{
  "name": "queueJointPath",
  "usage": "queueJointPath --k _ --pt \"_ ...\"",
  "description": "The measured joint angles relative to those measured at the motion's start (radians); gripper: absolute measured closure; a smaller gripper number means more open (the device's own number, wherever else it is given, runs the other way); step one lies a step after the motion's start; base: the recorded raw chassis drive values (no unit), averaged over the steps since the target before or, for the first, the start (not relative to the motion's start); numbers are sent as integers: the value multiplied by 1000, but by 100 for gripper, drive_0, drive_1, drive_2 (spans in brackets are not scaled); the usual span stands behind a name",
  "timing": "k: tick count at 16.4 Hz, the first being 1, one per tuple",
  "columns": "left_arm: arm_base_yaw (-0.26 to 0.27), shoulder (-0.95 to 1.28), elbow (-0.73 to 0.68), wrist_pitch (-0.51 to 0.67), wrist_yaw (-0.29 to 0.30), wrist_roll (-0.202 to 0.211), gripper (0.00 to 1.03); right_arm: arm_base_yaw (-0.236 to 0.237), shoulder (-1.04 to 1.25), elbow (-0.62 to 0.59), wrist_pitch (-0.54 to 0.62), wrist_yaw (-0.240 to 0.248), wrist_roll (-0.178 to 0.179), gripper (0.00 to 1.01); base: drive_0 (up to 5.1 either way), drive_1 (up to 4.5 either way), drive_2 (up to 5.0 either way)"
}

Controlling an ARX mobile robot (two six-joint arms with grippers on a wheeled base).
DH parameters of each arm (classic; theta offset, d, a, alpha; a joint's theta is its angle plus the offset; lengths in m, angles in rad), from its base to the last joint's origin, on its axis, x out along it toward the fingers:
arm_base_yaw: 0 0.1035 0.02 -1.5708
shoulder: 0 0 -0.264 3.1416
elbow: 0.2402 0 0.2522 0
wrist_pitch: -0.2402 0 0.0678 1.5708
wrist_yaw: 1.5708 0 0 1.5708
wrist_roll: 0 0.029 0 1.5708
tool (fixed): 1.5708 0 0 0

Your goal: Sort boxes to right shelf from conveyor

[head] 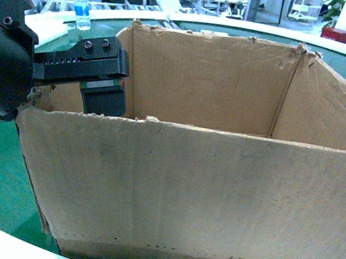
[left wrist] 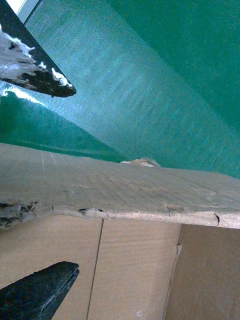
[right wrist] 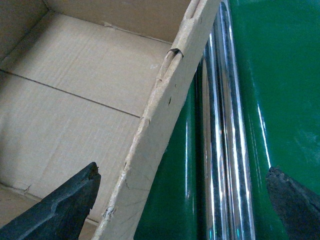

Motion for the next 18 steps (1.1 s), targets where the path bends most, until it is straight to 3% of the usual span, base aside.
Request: queueJointPath --k 5,9,15,18 --pt "0 0 0 0 0 0 5 20 -23 0 -52 9 -1 3 0 0 0" --pt "1 0 0 0 -2 0 5 53 -37 4 -61 6 -36 3 0 0 0" --pt "1 0 0 0 -2 0 5 58 -21 1 -16 25 -35 3 0 0 0" --pt "1 0 0 0 -1 0 5 58 -15 -24 42 74 -8 3 0 0 0"
